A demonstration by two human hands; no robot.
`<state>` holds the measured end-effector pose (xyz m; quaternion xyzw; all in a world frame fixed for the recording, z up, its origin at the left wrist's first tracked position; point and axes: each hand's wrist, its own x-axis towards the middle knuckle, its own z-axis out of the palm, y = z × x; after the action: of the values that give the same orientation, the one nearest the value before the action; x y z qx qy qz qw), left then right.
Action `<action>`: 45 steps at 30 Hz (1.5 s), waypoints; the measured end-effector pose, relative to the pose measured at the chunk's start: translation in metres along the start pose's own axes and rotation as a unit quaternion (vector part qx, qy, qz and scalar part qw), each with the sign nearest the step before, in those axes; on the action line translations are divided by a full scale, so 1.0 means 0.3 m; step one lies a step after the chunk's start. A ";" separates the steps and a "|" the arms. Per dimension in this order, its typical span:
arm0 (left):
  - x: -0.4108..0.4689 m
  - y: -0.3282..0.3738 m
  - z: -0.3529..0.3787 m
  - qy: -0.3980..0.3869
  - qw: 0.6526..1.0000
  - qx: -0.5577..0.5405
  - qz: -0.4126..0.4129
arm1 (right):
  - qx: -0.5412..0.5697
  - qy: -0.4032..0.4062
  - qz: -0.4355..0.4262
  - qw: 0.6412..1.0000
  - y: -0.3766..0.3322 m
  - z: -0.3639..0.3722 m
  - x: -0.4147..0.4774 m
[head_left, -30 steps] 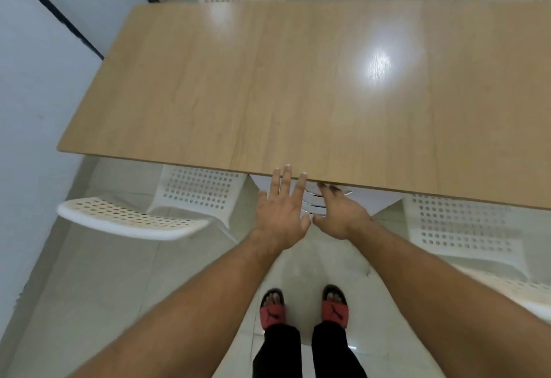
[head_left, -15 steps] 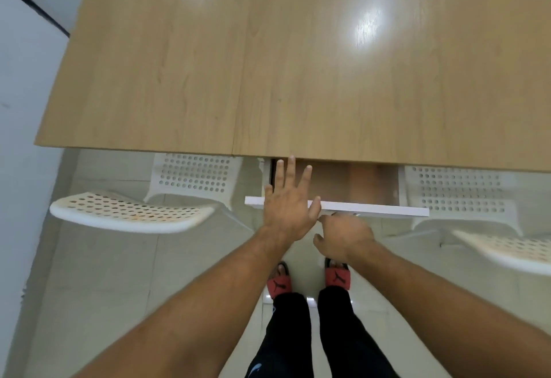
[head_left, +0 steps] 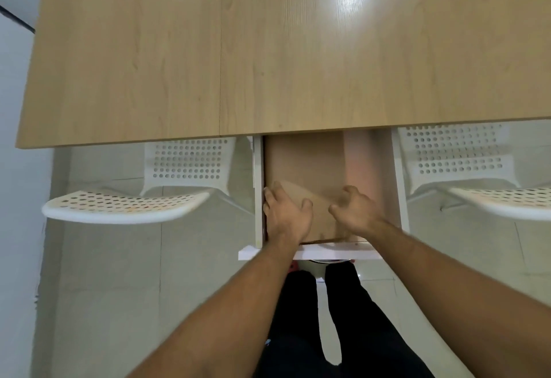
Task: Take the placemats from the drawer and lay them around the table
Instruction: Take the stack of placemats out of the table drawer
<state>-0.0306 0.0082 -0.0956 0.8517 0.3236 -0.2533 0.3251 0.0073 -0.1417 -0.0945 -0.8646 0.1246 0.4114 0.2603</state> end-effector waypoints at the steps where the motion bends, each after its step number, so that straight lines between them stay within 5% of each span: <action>1: 0.003 0.002 0.008 0.004 1.000 -0.011 -0.016 | 0.037 -0.011 0.022 0.999 0.009 0.017 0.014; 8: 0.013 0.047 -0.007 0.078 0.984 -0.098 -0.127 | 0.133 0.023 0.114 0.984 0.092 0.074 0.088; 13: 0.049 0.021 -0.053 -0.029 0.975 -0.195 -0.104 | 0.255 0.024 0.127 0.958 0.150 0.052 0.121; 17: 0.073 -0.025 -0.071 -0.138 0.927 -0.322 -0.137 | 0.314 0.010 0.132 0.940 0.141 0.029 0.105; 22: 0.067 -0.086 -0.132 -0.162 0.897 -0.389 -0.132 | 0.319 0.021 0.127 0.939 0.132 0.011 0.065; 31: -0.026 -0.181 -0.273 -0.308 0.865 -0.390 -0.069 | 0.485 -0.147 0.059 0.860 0.105 -0.073 -0.124; 36: -0.042 -0.081 -0.347 -0.279 0.889 -0.364 -0.003 | 0.543 -0.127 0.002 0.830 0.079 -0.140 -0.203; 45: -0.003 0.289 -0.468 -0.133 0.953 -0.246 0.114 | 0.617 0.042 -0.044 0.785 -0.086 -0.393 -0.195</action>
<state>0.0619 0.0583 0.0315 0.7353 0.2301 -0.2387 0.5911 0.0578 -0.1852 0.0219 -0.5404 0.3243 0.1982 0.7506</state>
